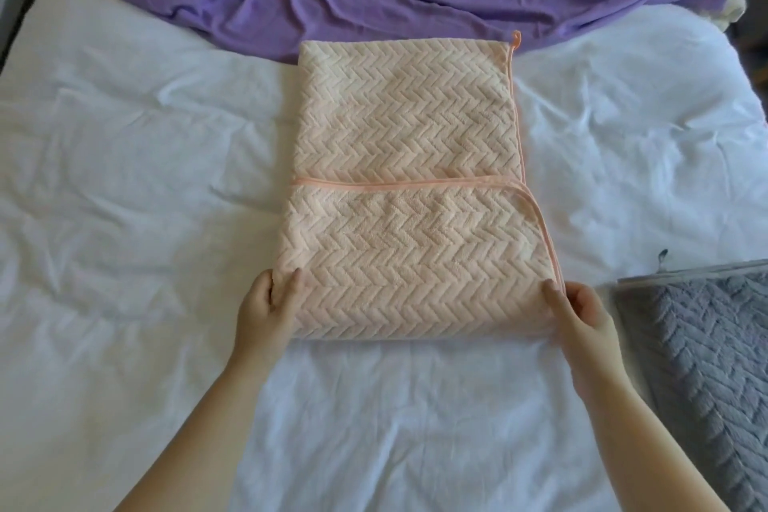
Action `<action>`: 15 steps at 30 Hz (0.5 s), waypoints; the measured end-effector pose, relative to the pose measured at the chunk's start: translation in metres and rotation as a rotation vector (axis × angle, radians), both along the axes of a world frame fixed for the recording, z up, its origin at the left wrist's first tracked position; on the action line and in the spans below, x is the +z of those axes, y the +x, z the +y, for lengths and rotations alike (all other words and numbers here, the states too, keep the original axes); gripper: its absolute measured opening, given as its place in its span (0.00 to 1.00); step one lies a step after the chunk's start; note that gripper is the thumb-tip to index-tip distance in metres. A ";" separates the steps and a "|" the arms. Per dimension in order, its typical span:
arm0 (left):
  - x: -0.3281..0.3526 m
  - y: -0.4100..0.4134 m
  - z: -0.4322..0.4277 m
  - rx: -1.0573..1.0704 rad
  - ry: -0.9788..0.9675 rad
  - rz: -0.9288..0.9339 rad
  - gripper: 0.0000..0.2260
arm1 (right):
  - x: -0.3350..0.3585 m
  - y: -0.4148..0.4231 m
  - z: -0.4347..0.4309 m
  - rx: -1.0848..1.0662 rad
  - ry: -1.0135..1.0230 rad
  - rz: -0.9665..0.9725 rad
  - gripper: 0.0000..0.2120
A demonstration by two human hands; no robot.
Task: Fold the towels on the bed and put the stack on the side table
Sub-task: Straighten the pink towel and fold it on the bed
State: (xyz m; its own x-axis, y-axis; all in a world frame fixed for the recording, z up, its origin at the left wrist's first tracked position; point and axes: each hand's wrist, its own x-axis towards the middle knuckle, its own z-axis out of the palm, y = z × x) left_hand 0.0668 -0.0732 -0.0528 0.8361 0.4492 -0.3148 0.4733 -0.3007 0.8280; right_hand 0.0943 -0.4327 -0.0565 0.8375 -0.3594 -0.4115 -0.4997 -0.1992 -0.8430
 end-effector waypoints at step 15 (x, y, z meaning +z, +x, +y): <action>-0.002 -0.051 0.014 -0.039 0.456 0.104 0.15 | 0.000 -0.081 0.018 0.051 -0.259 -0.005 0.16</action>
State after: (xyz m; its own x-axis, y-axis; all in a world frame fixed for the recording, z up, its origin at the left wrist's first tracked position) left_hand 0.0157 -0.0593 -0.0551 0.8298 0.5297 -0.1754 0.5276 -0.6424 0.5559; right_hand 0.0136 -0.4144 -0.0568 0.8592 -0.4095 -0.3069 -0.4791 -0.4332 -0.7634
